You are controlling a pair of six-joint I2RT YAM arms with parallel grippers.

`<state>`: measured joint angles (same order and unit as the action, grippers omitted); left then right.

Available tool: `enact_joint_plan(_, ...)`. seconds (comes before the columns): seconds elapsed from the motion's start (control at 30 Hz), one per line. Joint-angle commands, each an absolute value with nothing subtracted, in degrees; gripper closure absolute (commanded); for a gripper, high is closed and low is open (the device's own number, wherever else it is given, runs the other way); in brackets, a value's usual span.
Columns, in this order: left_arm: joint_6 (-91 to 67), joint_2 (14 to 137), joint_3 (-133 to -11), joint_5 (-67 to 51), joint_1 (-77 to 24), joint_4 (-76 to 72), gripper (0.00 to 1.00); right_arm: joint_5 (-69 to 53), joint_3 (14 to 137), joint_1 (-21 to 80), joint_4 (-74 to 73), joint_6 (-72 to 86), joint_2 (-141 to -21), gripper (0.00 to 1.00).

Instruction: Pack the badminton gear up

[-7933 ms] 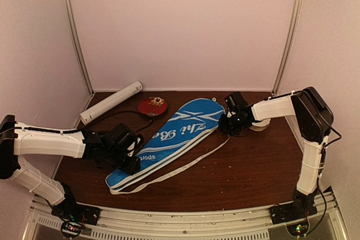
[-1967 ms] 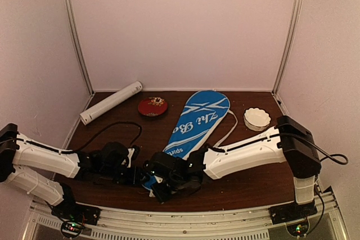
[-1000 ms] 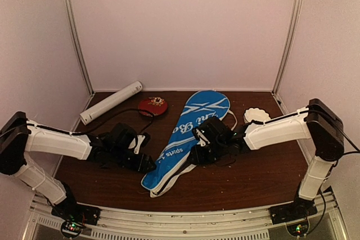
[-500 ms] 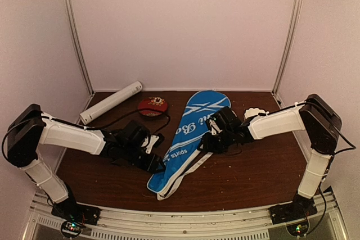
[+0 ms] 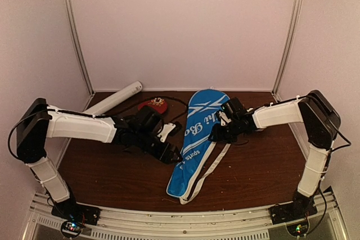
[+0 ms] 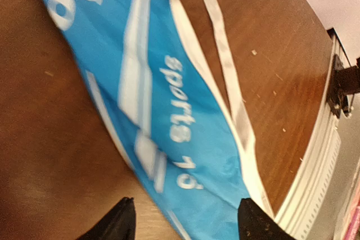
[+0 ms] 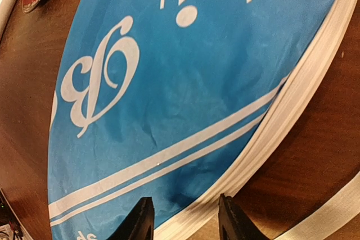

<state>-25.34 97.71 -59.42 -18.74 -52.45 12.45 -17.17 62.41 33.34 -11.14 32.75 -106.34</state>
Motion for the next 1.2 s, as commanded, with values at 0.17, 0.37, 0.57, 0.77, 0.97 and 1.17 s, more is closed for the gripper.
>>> enact_joint_plan(0.17,-13.76,96.25,-76.83,-8.54,-25.31,32.23,0.02,-16.97,60.82,32.17,-11.1,26.42,-101.42,0.51)
enact_joint_plan(0.37,-12.88,102.26,-88.29,-0.4,-11.96,36.33,0.02,-20.93,57.16,32.28,-7.84,26.77,-94.62,0.43)
enact_joint_plan(0.57,-9.88,113.04,-102.99,4.16,-3.97,40.99,0.02,-23.33,54.45,32.39,-5.86,26.72,-89.57,0.32)
enact_joint_plan(0.77,-5.36,122.09,-110.85,2.41,0.12,43.51,0.02,-24.26,52.78,32.37,-6.28,26.04,-85.57,0.25)
enact_joint_plan(0.97,-2.45,128.34,-113.55,-4.32,3.24,45.37,0.02,-24.54,52.29,32.35,-6.83,25.69,-84.38,0.25)
enact_joint_plan(1.17,1.13,130.92,-115.41,-9.36,4.04,47.13,0.02,-25.72,51.75,32.37,-6.22,25.67,-83.81,0.25)
